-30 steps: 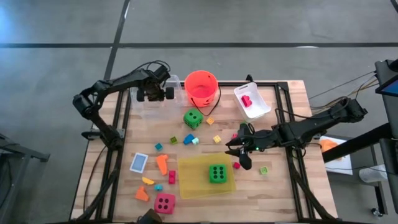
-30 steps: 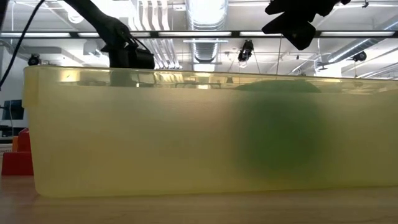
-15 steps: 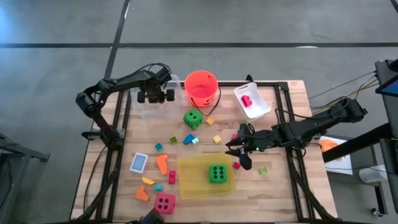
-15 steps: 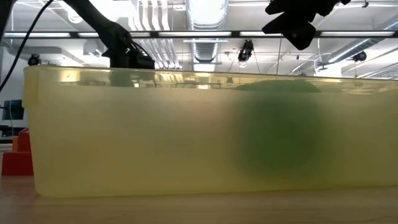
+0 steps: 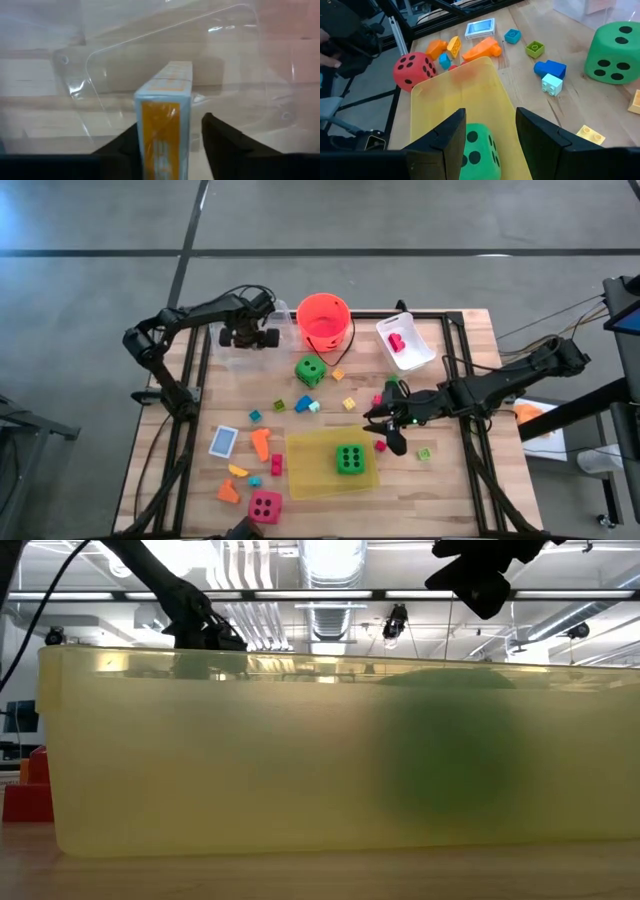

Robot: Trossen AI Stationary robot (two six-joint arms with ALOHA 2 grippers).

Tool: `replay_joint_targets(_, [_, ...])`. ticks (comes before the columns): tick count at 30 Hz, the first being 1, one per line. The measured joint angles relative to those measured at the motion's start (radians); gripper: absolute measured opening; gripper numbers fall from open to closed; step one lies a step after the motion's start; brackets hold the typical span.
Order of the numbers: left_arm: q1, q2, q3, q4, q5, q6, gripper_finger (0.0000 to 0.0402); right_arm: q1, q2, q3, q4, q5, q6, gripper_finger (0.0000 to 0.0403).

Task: Pick & Place Toys
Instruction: Put the orange playing card box into the transparent bin

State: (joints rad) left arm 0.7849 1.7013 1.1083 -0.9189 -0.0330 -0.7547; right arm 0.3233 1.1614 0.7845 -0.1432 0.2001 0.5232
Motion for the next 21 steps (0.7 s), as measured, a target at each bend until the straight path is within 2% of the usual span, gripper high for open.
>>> replay_joint_targets(6, [0.0, 0.001, 0.0, 0.006, 0.0, 0.02, 0.0234, 0.0, 0.0, 0.0, 0.0, 0.0, 0.0, 0.0166])
replay_joint_targets(11, [0.0, -0.001, 0.001, 0.006, 0.0, 0.044, 0.0271, 0.0, 0.0, 0.0, 0.0, 0.0, 0.0, 0.0166])
replay_joint_targets(21, [0.0, -0.003, 0.002, 0.003, 0.0, 0.049, 0.0286, 0.0, 0.0, 0.0, 0.0, 0.0, 0.0, 0.0166])
